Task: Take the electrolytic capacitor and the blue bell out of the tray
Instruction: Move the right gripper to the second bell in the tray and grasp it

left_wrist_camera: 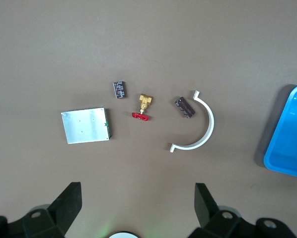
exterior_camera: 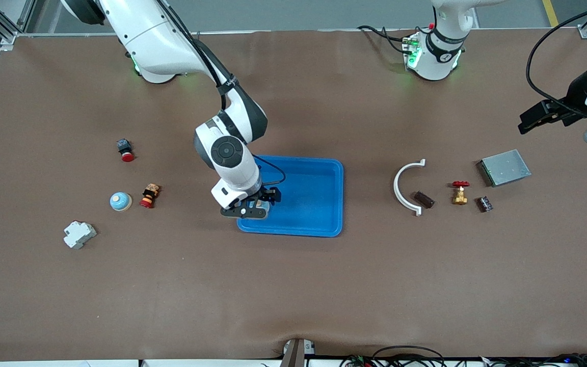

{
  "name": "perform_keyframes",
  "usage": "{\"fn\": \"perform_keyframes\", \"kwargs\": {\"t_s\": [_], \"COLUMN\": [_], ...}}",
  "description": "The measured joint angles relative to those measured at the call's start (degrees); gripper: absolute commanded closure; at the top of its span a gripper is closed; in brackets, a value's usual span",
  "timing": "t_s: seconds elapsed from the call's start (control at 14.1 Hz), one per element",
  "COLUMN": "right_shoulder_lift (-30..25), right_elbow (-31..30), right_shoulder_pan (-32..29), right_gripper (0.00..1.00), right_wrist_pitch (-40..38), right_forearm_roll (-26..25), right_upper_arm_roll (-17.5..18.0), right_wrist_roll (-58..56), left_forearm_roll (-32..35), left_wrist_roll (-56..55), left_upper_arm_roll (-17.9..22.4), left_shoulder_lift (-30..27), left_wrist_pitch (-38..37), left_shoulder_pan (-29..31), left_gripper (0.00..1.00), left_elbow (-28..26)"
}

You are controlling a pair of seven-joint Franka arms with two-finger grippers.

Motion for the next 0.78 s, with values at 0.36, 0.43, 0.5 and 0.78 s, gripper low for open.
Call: {"fn": "perform_keyframes", "kwargs": {"t_s": [0.36, 0.43, 0.5, 0.78], "right_shoulder_lift": [1.87, 2.24, 2.57, 3.86], "right_elbow": [0.72, 0.99, 1.2, 1.36], "right_shoulder_pan": [0.0, 0.0, 0.0, 0.09], "right_gripper": [0.0, 0.0, 0.0, 0.0], "right_wrist_pitch": [0.01, 0.01, 0.01, 0.65], "right_forearm_roll": [-0.42, -0.43, -0.44, -1.34], "right_upper_arm_roll": [-0.14, -0.14, -0.14, -0.14], "right_wrist_roll": [-0.88, -0.94, -0.97, -1.14], "left_forearm_roll": [0.0, 0.0, 0.0, 0.0], "left_wrist_roll": [0.03, 0.04, 0.04, 0.04], "left_upper_arm_roll": [-0.07, -0.06, -0.05, -0.04], "left_shoulder_lift": [-0.02, -0.05, -0.13, -0.8], "left_wrist_pitch": [-0.97, -1.18, -1.31, -1.9], "left_shoulder_pan": [-0.52, -0.69, -0.96, -2.49], "left_gripper": [0.0, 0.0, 0.0, 0.0], "left_elbow": [0.1, 0.17, 0.24, 0.6]}}
